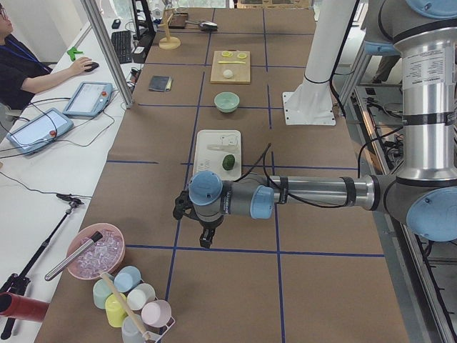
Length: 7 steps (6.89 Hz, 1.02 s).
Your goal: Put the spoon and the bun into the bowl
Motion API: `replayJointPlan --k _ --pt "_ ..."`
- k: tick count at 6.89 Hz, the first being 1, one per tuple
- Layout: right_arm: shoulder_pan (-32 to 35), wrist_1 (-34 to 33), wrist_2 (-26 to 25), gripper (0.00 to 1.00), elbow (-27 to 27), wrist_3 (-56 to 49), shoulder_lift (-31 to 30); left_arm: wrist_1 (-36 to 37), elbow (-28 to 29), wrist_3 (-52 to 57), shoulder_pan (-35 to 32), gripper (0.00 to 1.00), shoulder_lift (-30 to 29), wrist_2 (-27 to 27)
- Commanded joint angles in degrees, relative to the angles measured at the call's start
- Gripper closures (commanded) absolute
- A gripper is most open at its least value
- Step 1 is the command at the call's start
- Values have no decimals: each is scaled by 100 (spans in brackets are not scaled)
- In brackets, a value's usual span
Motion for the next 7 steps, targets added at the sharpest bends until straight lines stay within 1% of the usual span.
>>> replayJointPlan --k 1,2,4,5,7 --pt "-21 2 10 0 21 9 238 -511 -19 -34 20 0 -83 198" --pt "-99 72 10 0 12 35 536 -680 -97 -34 90 0 -310 827" --pt "-126 632 -34 0 -93 166 942 -804 -19 -86 126 0 -994 877" --pt "-126 922 27 0 -102 620 987 -1049 -27 -61 126 0 -1137 886" --pt "-135 960 150 0 -102 879 1005 -2791 191 -148 126 0 -1217 860"
